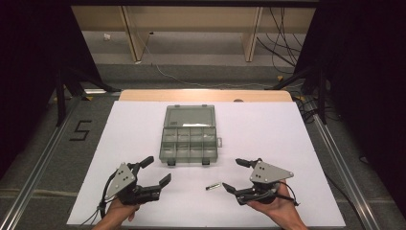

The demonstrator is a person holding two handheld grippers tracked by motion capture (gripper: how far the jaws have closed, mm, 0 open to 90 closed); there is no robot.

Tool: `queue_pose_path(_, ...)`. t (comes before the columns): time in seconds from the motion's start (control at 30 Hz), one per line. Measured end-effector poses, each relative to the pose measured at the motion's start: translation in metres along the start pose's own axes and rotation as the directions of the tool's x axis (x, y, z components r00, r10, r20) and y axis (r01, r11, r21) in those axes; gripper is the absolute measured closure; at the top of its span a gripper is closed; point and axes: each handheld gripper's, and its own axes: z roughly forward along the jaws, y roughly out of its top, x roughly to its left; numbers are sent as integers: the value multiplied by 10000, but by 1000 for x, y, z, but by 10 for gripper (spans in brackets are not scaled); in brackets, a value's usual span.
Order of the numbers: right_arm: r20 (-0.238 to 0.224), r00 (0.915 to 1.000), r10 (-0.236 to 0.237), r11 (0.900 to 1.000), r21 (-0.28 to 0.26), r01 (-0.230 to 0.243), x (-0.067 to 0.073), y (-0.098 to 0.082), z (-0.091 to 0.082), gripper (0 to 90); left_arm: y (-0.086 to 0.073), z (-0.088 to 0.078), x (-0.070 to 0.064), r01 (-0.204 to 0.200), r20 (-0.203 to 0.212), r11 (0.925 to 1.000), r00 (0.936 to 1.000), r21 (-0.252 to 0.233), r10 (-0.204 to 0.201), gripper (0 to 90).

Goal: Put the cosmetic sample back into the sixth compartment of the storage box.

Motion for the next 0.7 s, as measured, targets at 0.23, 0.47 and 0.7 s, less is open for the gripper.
queue_pose_path(0.23,-242,9996,-177,9980,595,191,-8,12,2,157,0,0,0,-55,13,10000,10000,33,55,150)
queue_pose_path(0.47,-1077,9925,-571,9816,1752,755,-13,25,14,161,0,0,0,-50,7,10000,10000,43,50,150)
queue_pose_path(0.7,-1827,9783,-973,9537,2638,1441,-13,37,32,164,0,0,0,-37,15,10000,10000,41,37,150)
